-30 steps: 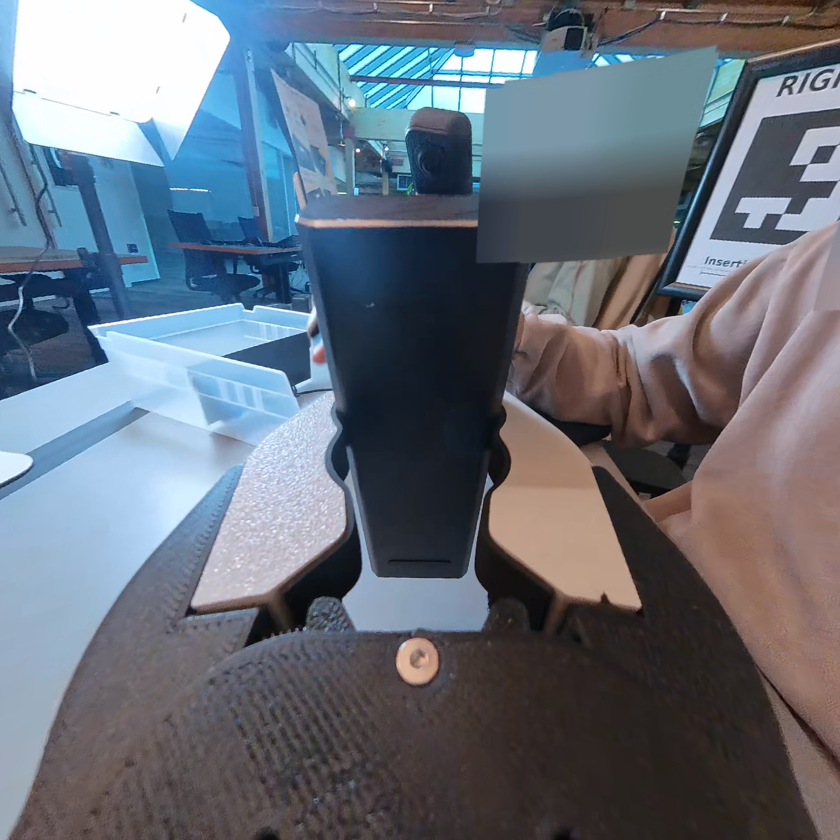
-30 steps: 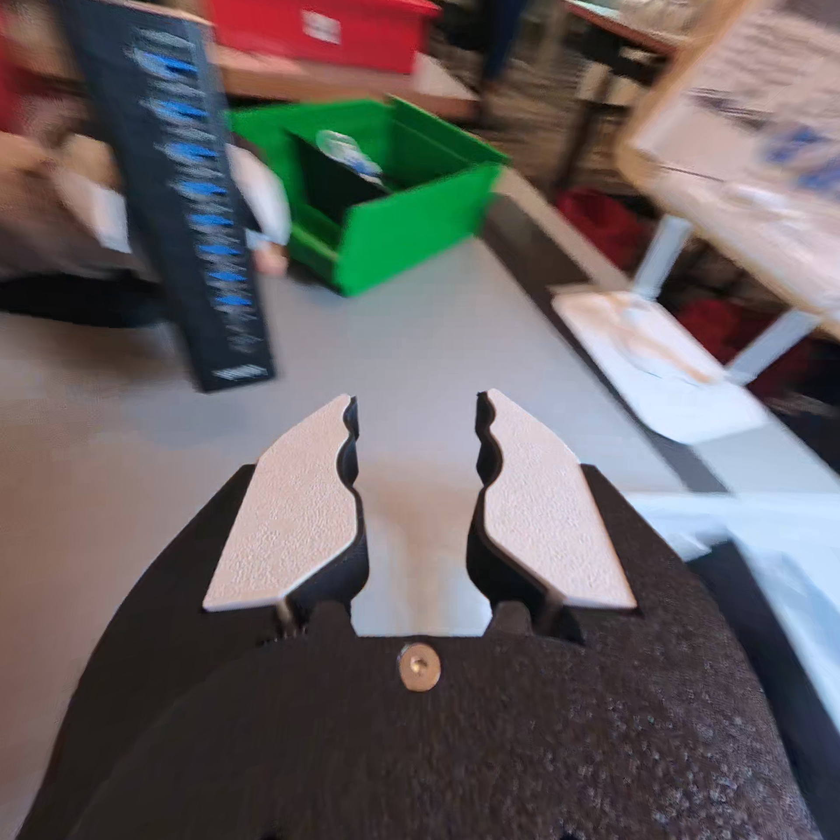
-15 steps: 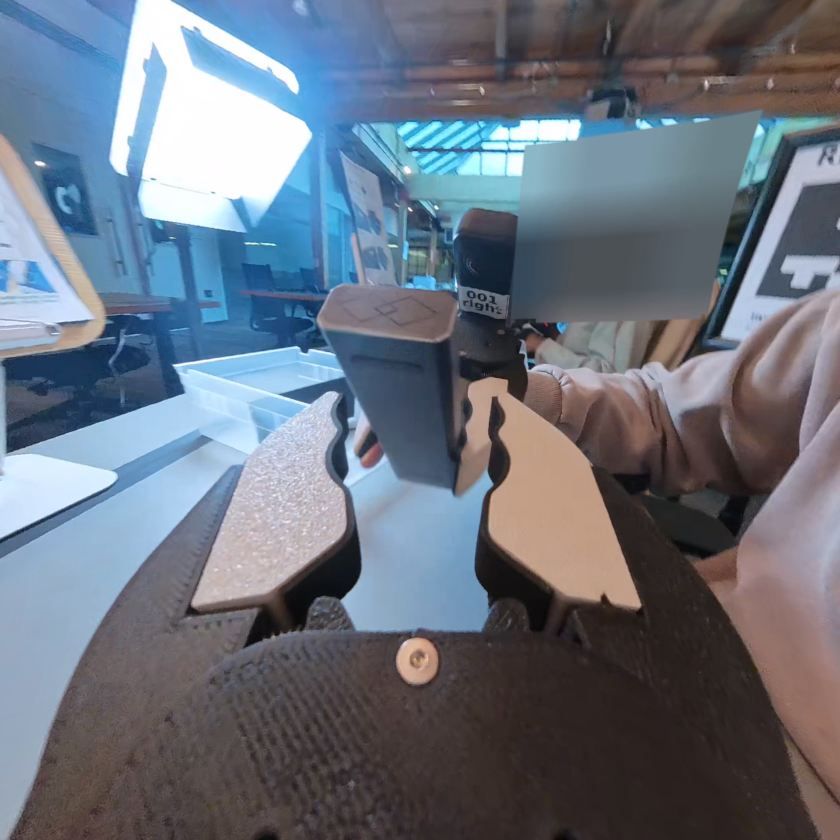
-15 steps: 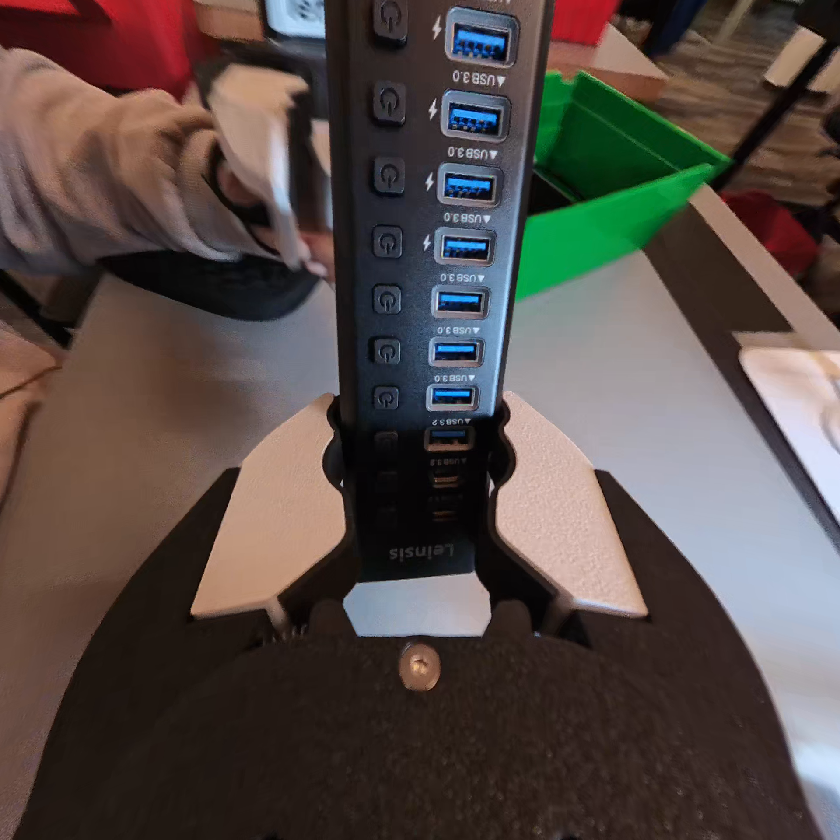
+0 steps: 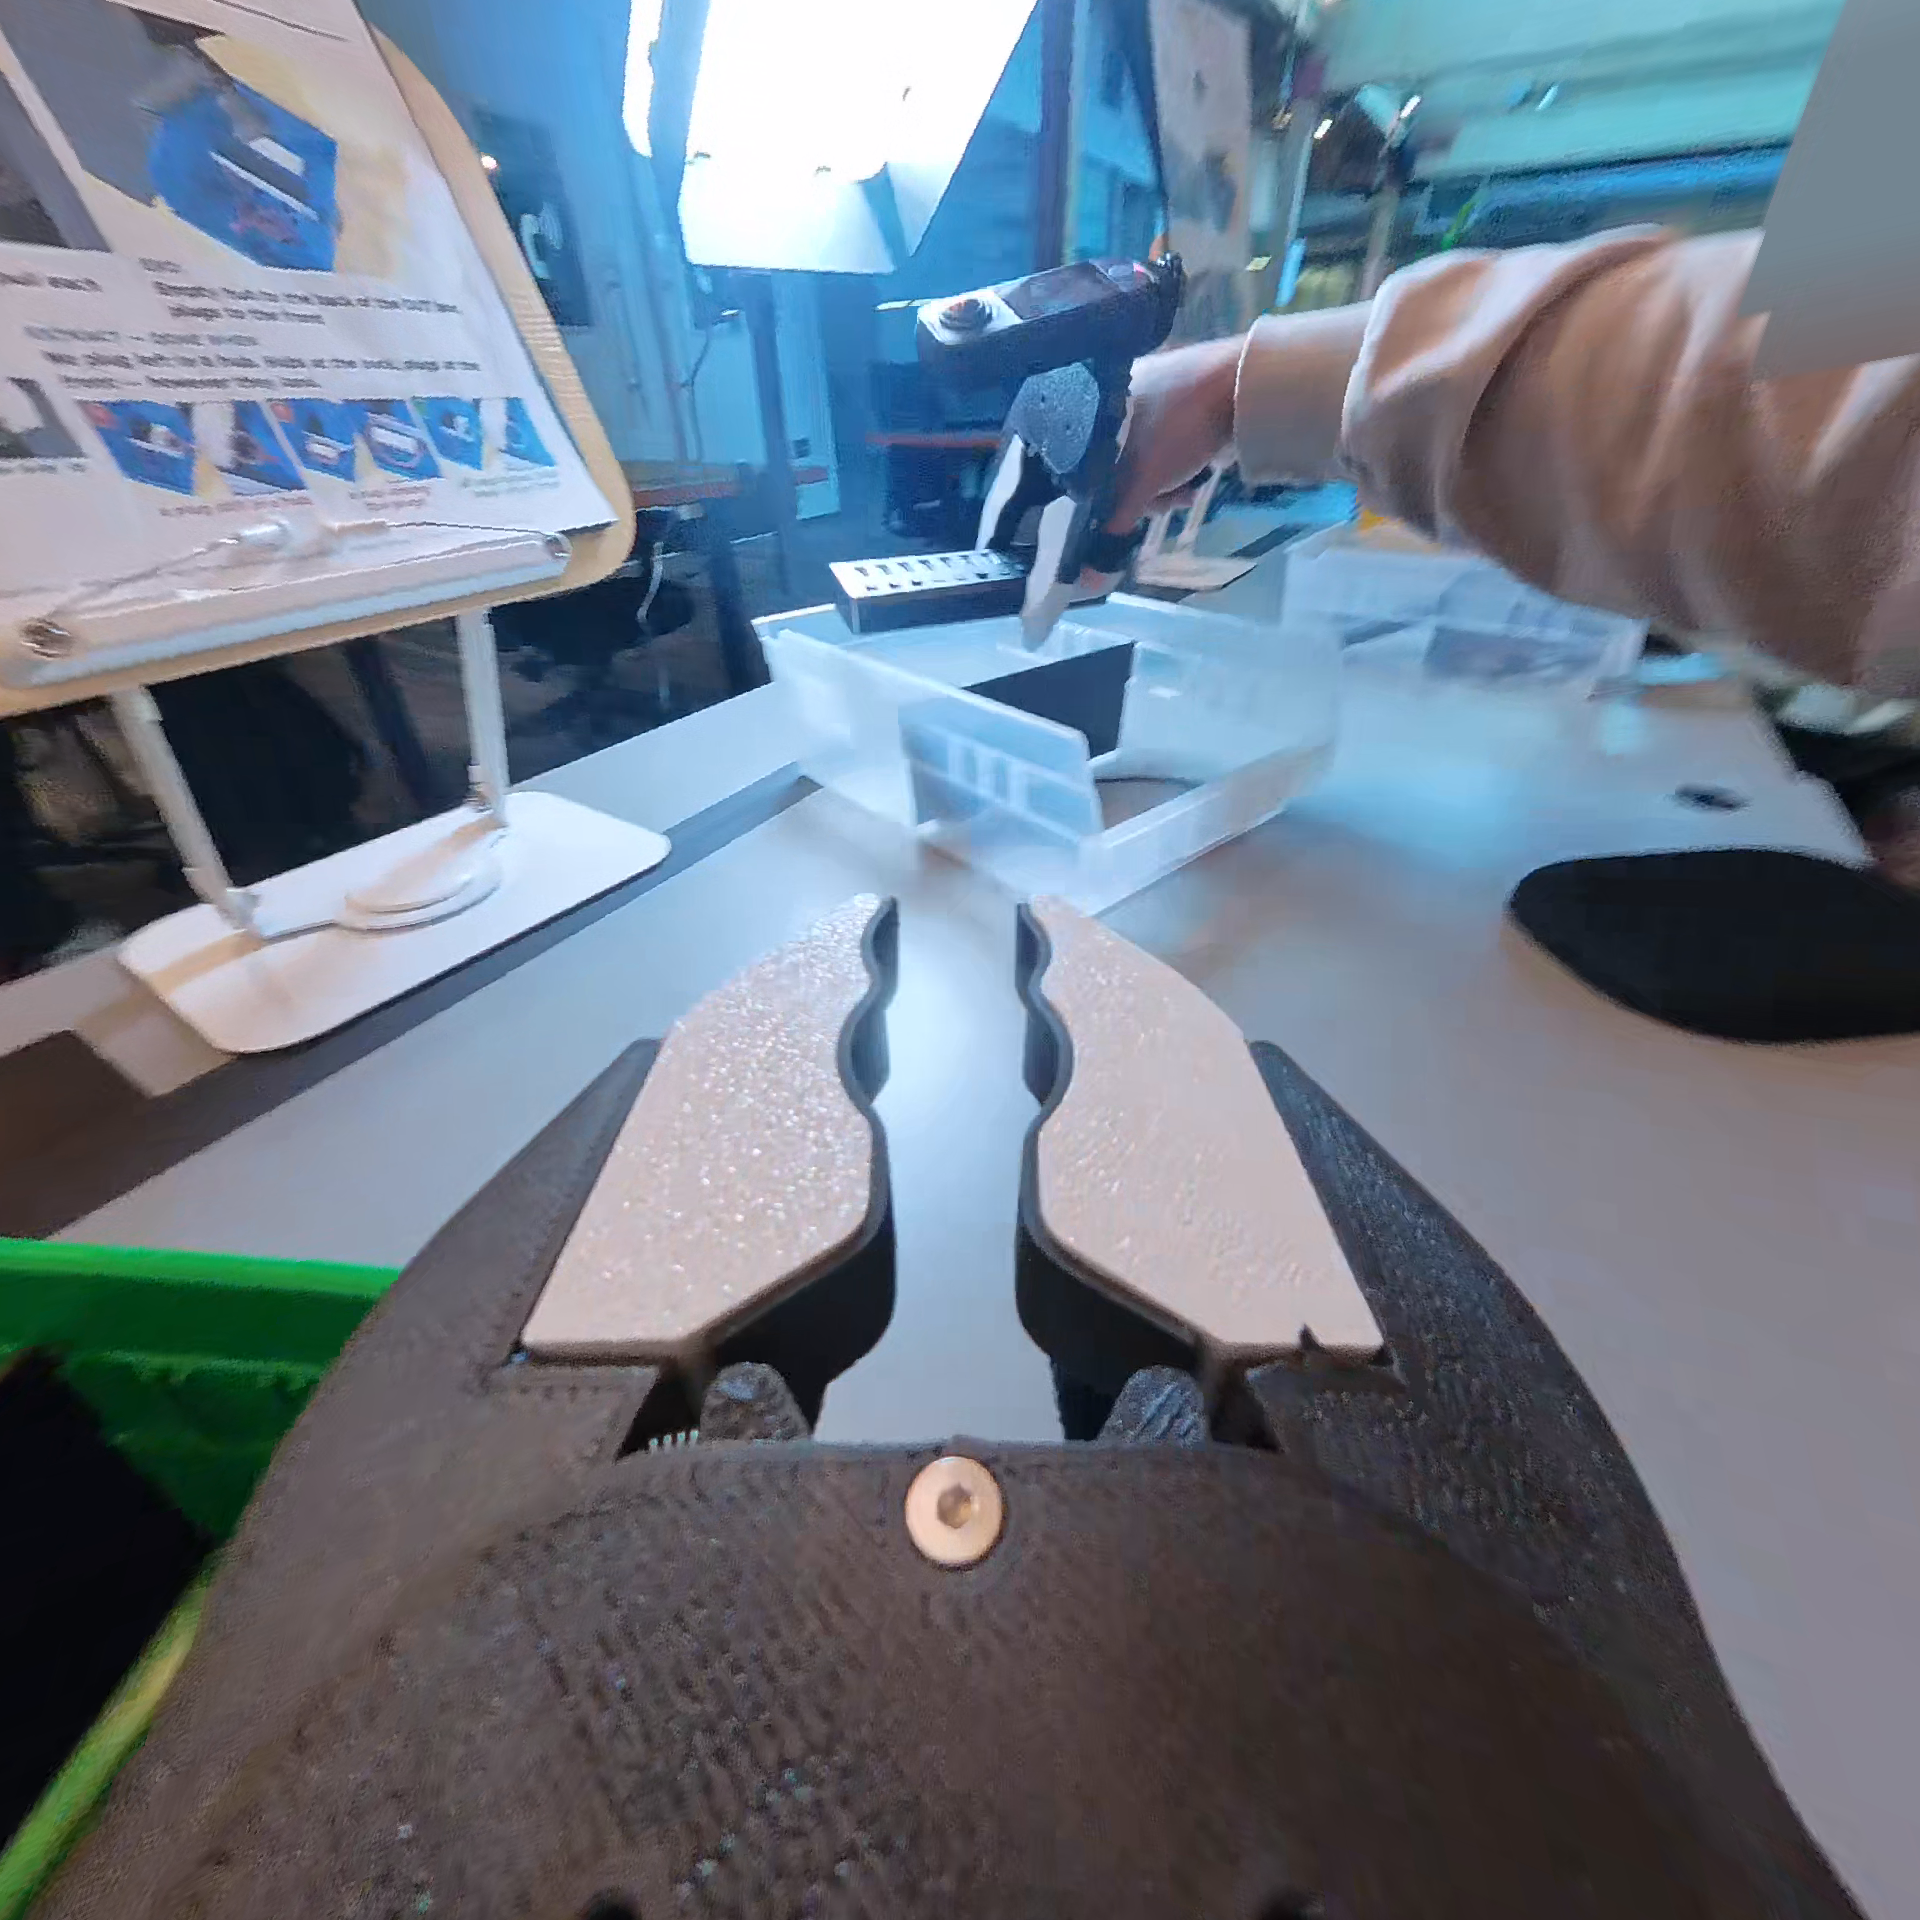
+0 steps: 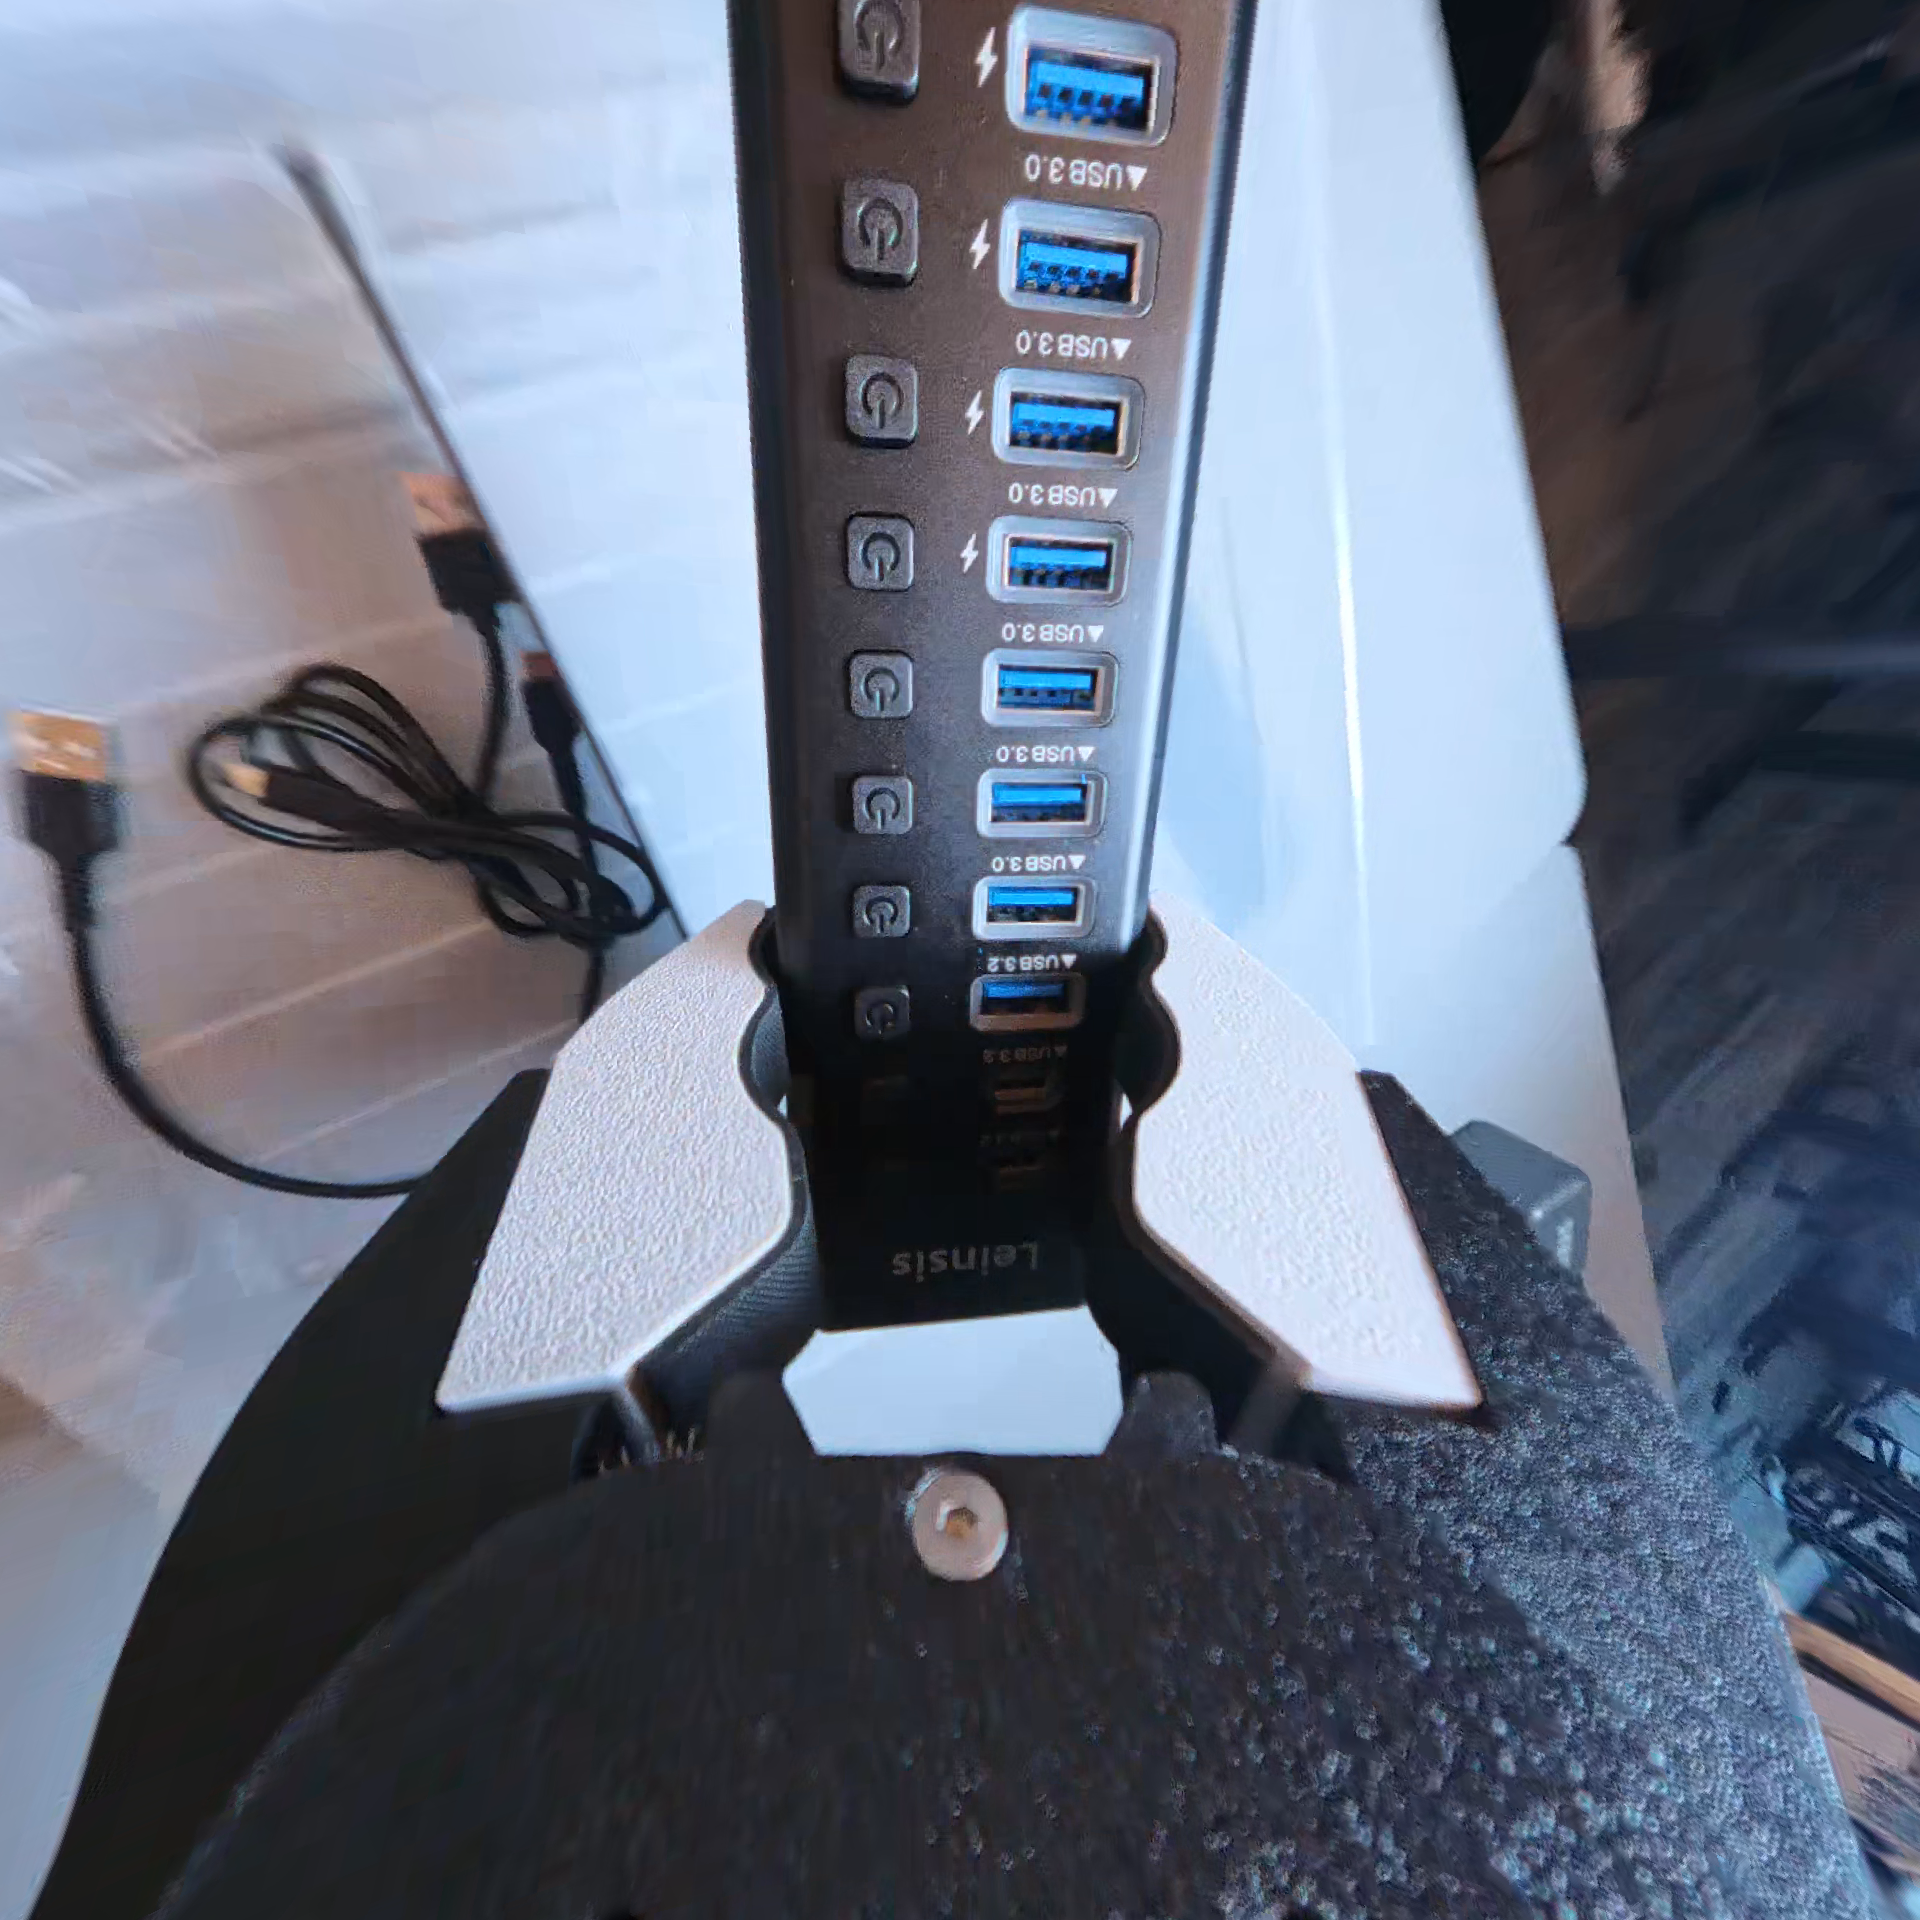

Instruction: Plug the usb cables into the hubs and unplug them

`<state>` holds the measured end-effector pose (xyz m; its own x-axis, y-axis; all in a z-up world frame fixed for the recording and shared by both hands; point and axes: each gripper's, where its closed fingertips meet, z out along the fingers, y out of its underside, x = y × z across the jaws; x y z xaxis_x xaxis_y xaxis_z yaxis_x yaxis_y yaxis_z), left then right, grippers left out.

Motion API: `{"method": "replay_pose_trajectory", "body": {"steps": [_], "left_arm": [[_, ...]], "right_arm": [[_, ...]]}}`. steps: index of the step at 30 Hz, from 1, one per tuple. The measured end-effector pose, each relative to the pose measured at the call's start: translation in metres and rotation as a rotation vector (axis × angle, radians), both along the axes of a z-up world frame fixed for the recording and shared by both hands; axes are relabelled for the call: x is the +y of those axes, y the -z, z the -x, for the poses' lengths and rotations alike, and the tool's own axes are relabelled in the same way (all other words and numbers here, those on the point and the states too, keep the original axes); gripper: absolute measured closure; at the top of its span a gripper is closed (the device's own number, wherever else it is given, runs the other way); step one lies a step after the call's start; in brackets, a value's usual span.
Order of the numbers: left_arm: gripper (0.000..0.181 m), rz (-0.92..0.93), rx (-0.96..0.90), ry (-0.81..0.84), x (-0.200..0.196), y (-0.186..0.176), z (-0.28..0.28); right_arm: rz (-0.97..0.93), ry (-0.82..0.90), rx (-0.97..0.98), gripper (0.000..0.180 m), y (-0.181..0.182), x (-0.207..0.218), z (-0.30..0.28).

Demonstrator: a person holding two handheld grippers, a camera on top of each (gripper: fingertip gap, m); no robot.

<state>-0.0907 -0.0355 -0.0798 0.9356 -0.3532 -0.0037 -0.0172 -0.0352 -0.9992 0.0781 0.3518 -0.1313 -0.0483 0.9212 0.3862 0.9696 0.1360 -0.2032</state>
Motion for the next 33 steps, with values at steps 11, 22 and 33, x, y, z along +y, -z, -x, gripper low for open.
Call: {"method": "replay_pose_trajectory", "body": {"steps": [11, 22, 33], "left_arm": [[0.169, 0.051, 0.143, -0.088, 0.009, 0.031, 0.016], [0.160, 0.069, 0.282, -0.223, 0.000, 0.009, 0.046], [0.141, 0.696, 0.477, -0.397, -0.037, 0.001, 0.247]], "right_arm": [[0.247, -0.076, -0.283, 0.118, 0.086, 0.015, 0.007], [-0.052, -0.163, 0.362, 0.119, -0.051, -0.022, 0.053], [0.088, -0.439, 0.643, 0.126, -0.060, -0.254, -0.022]]}}
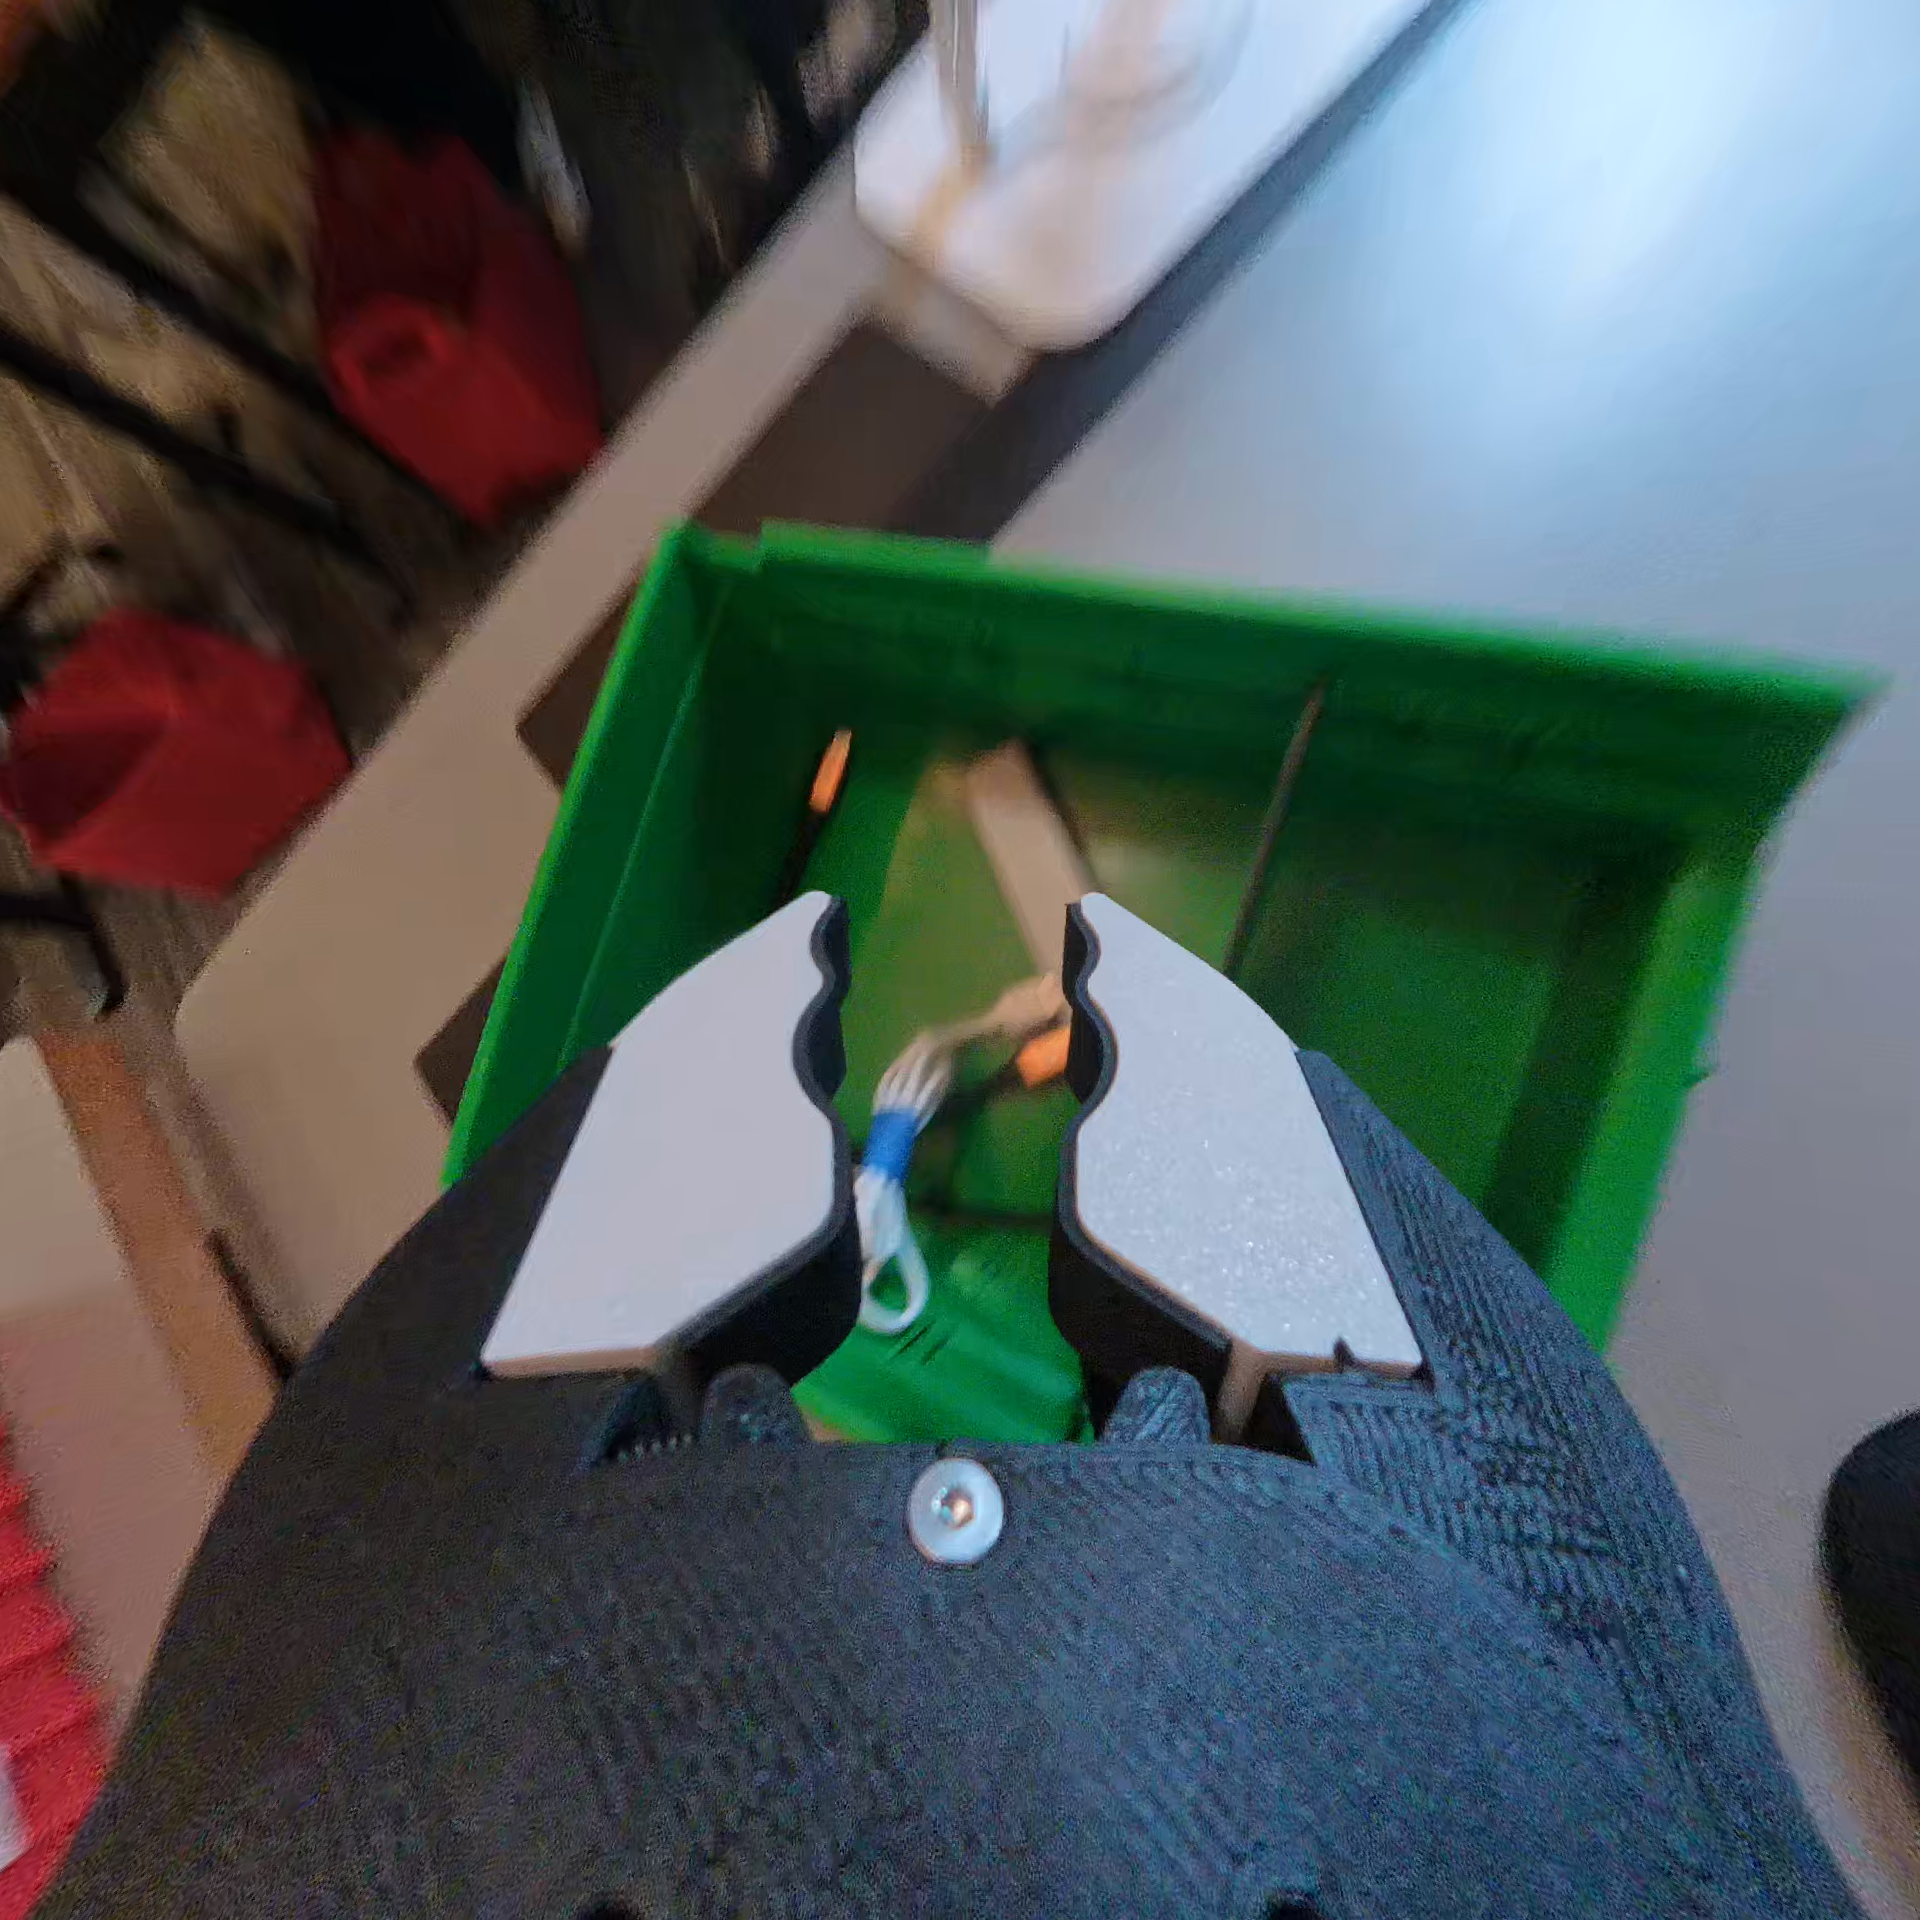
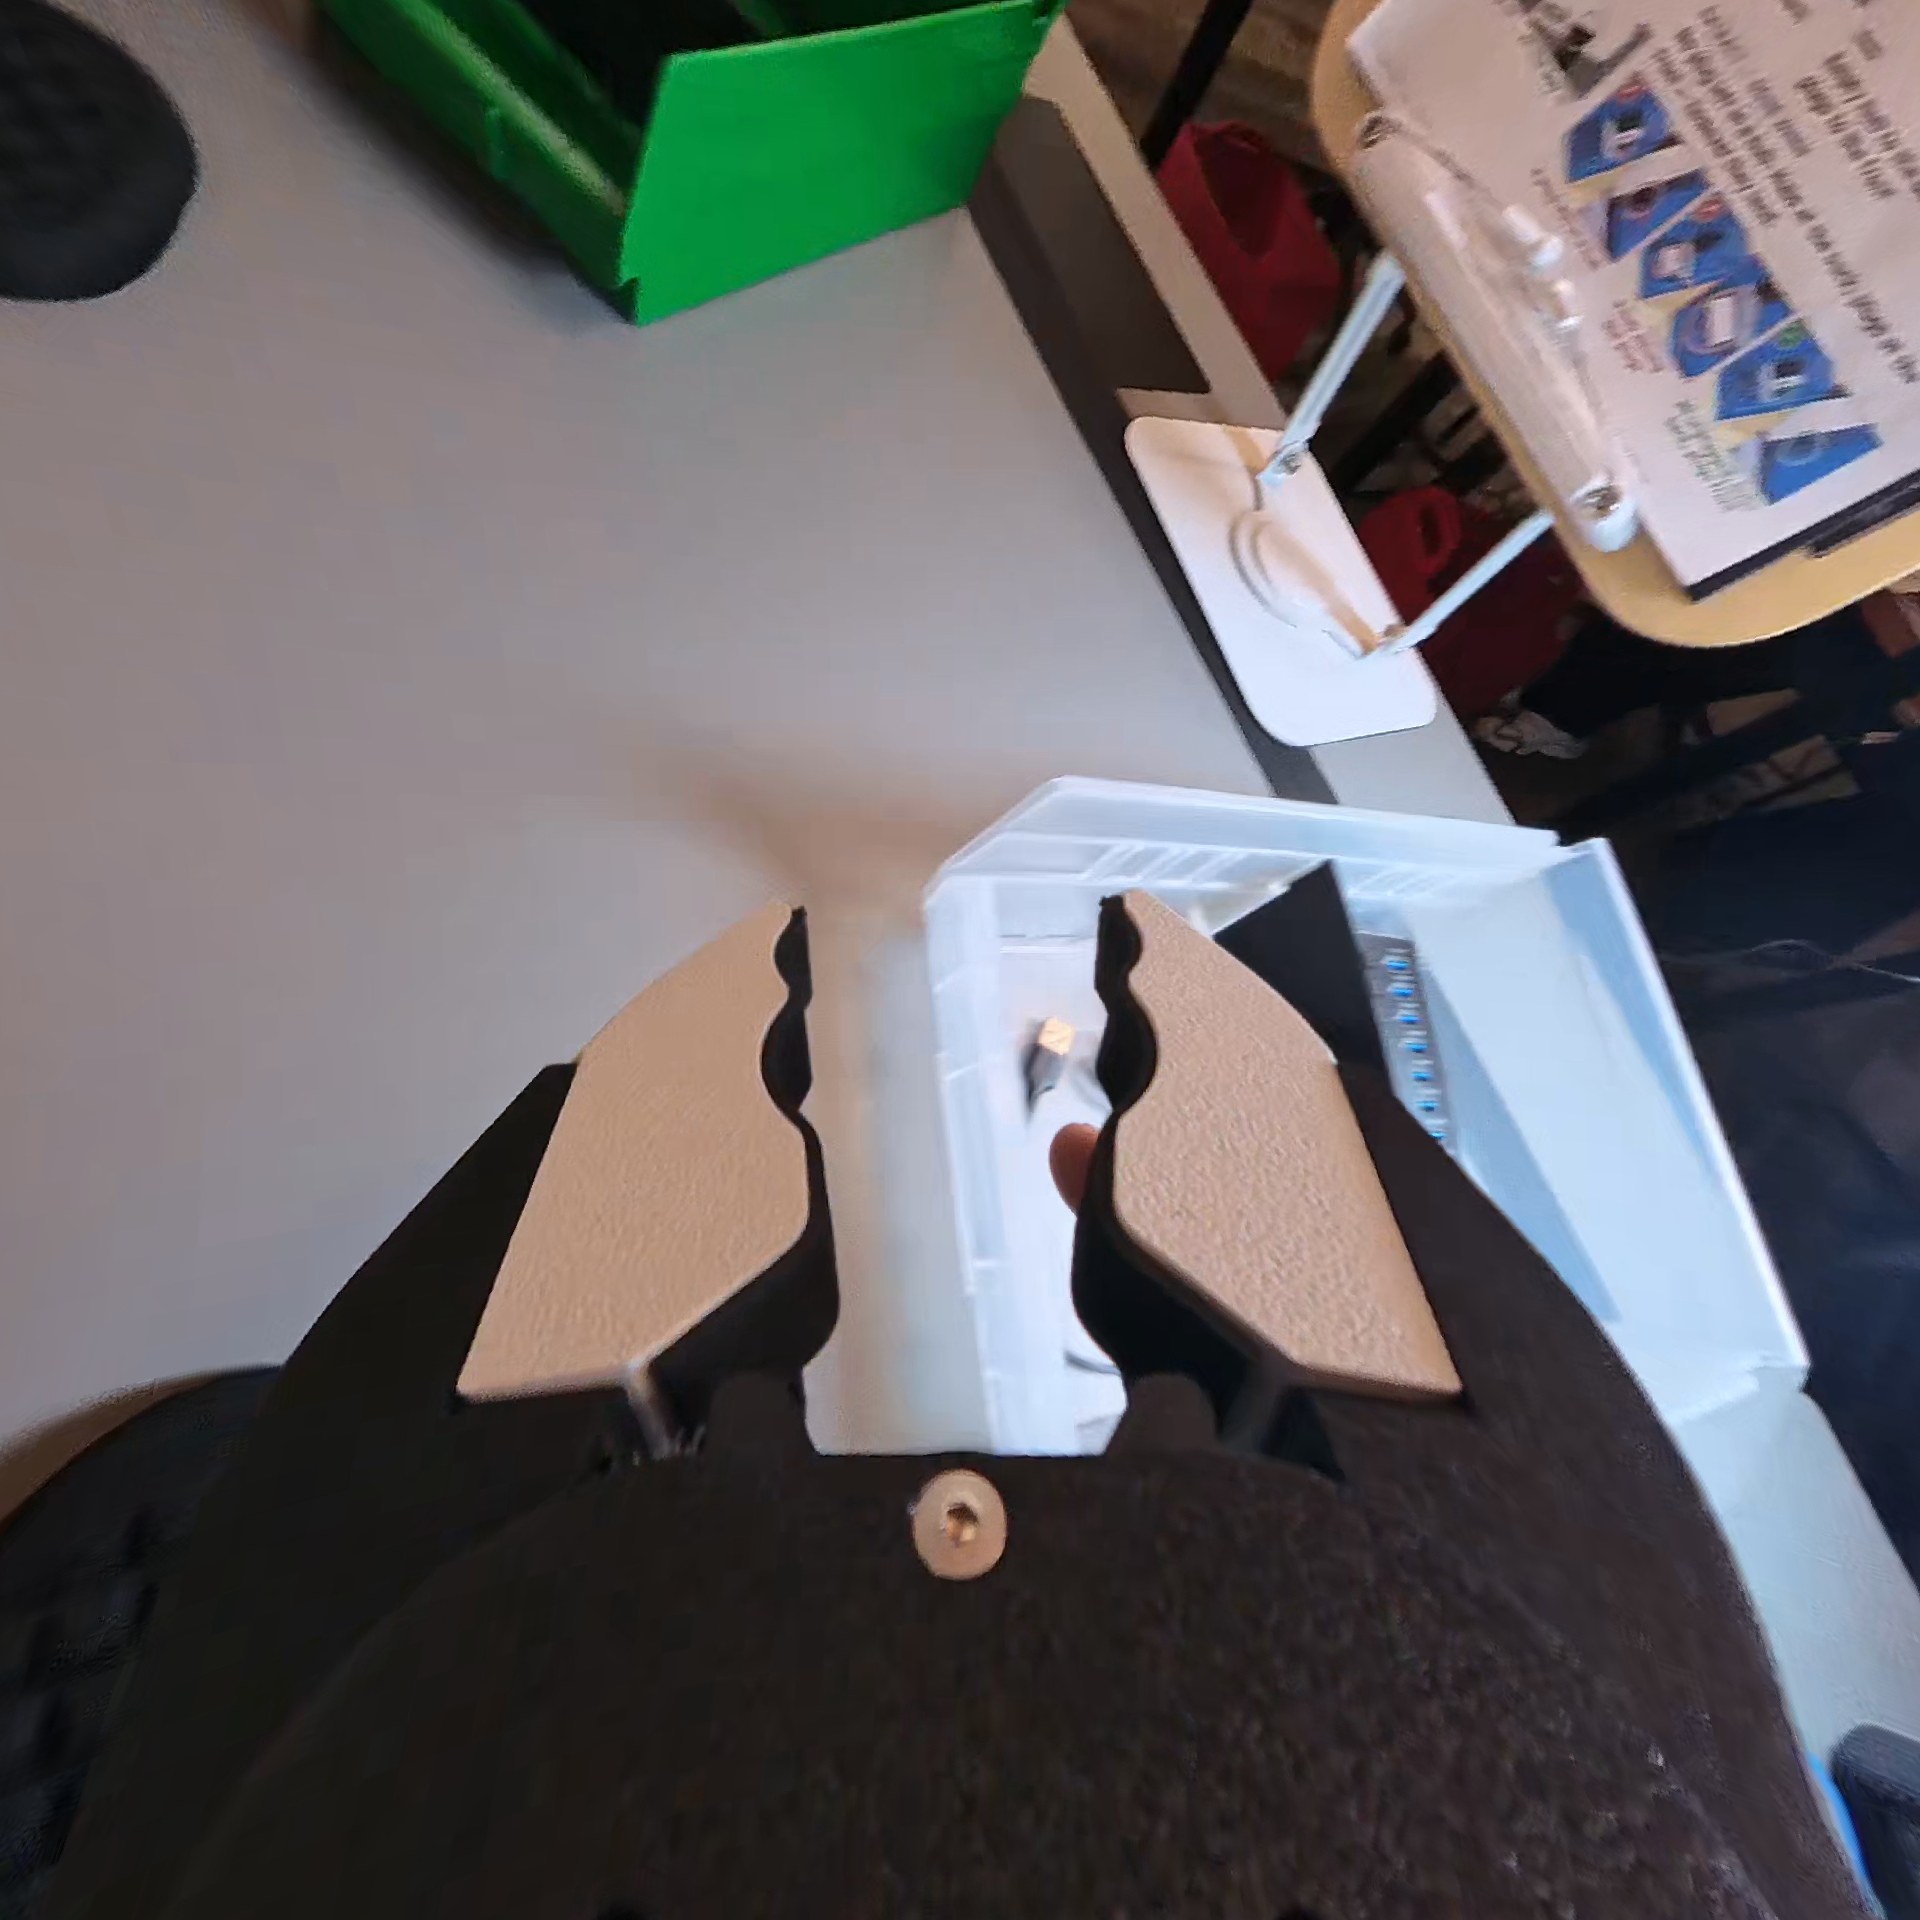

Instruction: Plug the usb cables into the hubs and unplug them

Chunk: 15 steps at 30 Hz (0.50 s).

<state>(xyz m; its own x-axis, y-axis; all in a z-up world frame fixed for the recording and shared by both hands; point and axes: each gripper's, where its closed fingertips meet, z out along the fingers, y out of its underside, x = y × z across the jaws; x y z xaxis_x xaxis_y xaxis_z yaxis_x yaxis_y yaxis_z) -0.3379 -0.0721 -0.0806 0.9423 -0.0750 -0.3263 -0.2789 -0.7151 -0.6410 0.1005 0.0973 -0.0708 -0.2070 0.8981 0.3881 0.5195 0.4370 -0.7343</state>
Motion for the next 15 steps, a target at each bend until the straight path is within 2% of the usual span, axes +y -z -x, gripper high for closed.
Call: {"method": "replay_pose_trajectory", "body": {"steps": [4, 8, 10, 12, 14, 15], "left_arm": [[0.137, 0.486, 0.122, -0.025, -0.025, 0.058, 0.062], [0.129, 0.829, 0.095, -0.006, -0.046, 0.110, 0.073], [0.139, 0.943, 0.183, -0.004, -0.051, 0.124, 0.085], [0.152, 1.020, 0.190, 0.023, -0.055, 0.130, 0.083], [0.165, 1.009, 0.204, 0.023, -0.052, 0.122, 0.084], [0.166, 0.972, 0.199, 0.020, -0.048, 0.112, 0.083]], "right_arm": [[0.075, -0.037, -0.004, 0.132, 0.022, -0.029, -0.019], [0.178, -0.034, 0.025, 0.135, 0.031, -0.036, -0.029], [0.213, -0.030, 0.037, 0.137, 0.034, -0.035, -0.033], [0.244, -0.036, 0.045, 0.139, 0.037, -0.035, -0.037], [0.266, -0.049, 0.057, 0.141, 0.037, -0.036, -0.040], [0.275, -0.057, 0.062, 0.142, 0.037, -0.036, -0.042]]}}
